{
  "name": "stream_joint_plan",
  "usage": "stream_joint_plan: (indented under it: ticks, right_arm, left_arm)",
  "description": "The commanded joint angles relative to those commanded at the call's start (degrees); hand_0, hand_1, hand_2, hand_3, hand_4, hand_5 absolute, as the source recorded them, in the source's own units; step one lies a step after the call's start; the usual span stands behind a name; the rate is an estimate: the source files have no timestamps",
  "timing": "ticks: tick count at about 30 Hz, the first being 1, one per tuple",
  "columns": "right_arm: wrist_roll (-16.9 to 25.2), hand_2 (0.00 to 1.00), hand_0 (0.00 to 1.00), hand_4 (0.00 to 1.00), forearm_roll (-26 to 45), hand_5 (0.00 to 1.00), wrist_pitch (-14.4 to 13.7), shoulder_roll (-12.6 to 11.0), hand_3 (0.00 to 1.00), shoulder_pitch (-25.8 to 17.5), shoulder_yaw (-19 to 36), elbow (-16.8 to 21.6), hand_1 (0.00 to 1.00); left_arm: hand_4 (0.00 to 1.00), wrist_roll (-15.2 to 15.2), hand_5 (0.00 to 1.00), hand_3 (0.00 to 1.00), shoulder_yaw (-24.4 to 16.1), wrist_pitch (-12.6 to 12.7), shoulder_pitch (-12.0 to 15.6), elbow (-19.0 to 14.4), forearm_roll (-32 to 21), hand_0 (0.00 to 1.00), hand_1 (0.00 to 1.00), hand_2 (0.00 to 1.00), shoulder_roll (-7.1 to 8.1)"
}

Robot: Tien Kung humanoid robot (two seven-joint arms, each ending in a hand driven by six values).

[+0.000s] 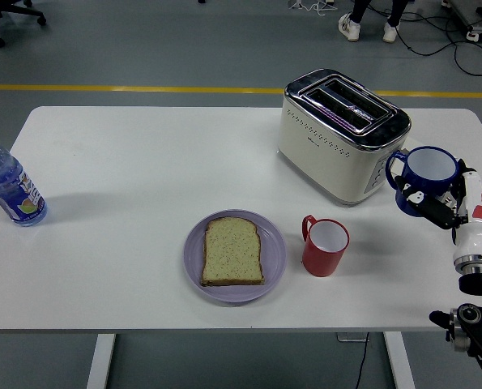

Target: Pick up the cup,pour liquid into bread,place the cup on the desk

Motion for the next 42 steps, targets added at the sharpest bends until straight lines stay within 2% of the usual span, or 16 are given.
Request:
stream_joint_plan:
  ticks: [7,18,26,32,35,42]
  right_arm:
    - [-3.8,0.481,0.308,0.694,-3.1,0.002,0.0,0.4,0.538,1.7,-3.4,1.6,0.283]
    - [-13.9,0.473,0.308,0.710,-11.6,0.002,0.0,1.7,0.539,9.6,-9.7,0.9,0.284]
    - [-16.3,0.472,0.319,0.708,-14.2,0.002,0.0,1.5,0.541,14.8,-16.2,0.1,0.287]
    - [-18.1,0.469,0.324,0.706,-17.5,0.002,0.0,2.3,0.541,18.8,-21.0,-1.3,0.295]
    - [-19.2,0.469,0.321,0.699,-20.7,0.002,0.7,2.8,0.541,20.7,-22.9,-2.2,0.311]
    - [-24.4,0.474,0.327,0.677,-36.2,0.002,4.3,2.5,0.543,24.5,-27.9,-4.5,0.318]
  left_arm:
    - [0.324,0.0,0.835,0.554,0.3,0.0,0.3,0.0,-0.4,0.635,0.647,0.657,0.00]
    - [0.324,0.1,0.835,0.553,-0.2,0.0,0.0,0.0,-0.8,0.635,0.646,0.657,0.00]
    - [0.323,0.1,0.836,0.553,-0.8,0.0,-0.2,0.0,-0.8,0.635,0.646,0.657,0.00]
    - [0.323,0.1,0.836,0.553,-0.8,-0.1,-0.1,0.0,-0.9,0.635,0.646,0.657,0.00]
    - [0.322,0.1,0.836,0.553,-0.8,-0.1,-0.1,0.0,-1.0,0.635,0.646,0.657,0.00]
    - [0.325,0.1,0.838,0.553,-0.9,-0.1,-0.1,-0.1,-1.1,0.635,0.647,0.657,0.00]
